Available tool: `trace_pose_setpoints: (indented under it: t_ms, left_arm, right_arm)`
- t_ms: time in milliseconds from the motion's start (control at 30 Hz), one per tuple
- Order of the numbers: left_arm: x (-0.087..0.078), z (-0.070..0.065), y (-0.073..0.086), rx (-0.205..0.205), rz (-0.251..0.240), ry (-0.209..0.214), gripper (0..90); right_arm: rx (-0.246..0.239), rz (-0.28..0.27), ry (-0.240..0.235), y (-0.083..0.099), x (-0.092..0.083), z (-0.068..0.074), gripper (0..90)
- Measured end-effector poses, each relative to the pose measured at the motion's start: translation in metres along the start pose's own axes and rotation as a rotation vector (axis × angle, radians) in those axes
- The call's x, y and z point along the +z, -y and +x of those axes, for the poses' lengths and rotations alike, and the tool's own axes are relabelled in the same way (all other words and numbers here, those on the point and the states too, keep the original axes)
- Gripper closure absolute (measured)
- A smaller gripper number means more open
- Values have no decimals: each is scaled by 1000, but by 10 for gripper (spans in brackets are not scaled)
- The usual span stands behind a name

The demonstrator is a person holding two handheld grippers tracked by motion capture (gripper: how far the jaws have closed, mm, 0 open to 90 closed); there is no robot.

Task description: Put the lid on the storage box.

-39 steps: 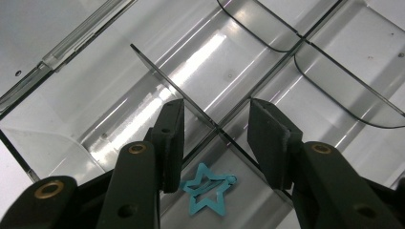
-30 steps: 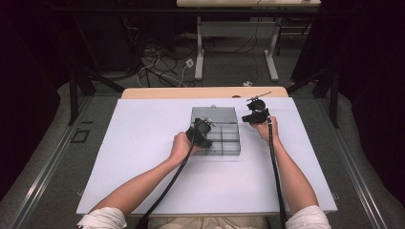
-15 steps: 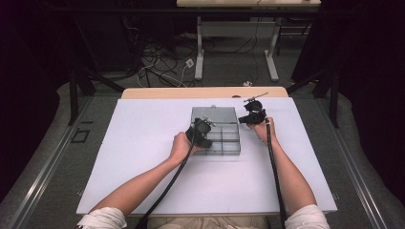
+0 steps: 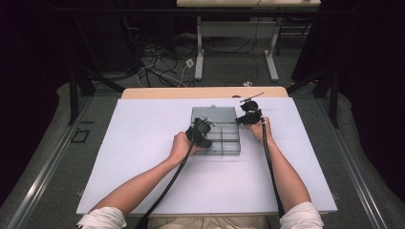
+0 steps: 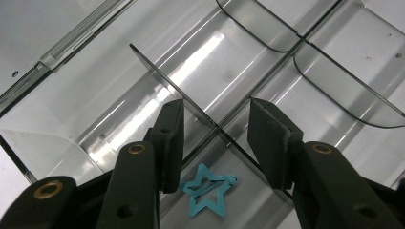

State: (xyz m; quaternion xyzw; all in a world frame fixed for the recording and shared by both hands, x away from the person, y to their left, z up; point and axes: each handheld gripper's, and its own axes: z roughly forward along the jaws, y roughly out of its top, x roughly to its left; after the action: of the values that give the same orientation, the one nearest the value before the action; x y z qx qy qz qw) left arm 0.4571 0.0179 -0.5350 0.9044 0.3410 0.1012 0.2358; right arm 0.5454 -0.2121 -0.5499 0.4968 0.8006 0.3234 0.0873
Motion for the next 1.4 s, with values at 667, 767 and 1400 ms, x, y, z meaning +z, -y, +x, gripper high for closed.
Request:
trace_pose_setpoints:
  t_ms: [667, 767, 1400]
  left_arm:
    - [0, 1, 0, -3, -2, 7, 574]
    - [0, 1, 0, 4, 3, 7, 574]
    - [0, 1, 0, -3, 1, 10, 574]
  right_arm:
    - [31, -47, 9, -10, 6, -2, 900]
    - [33, -57, 4, -10, 6, -2, 900]
    - [2, -137, 20, -21, -11, 2, 900]
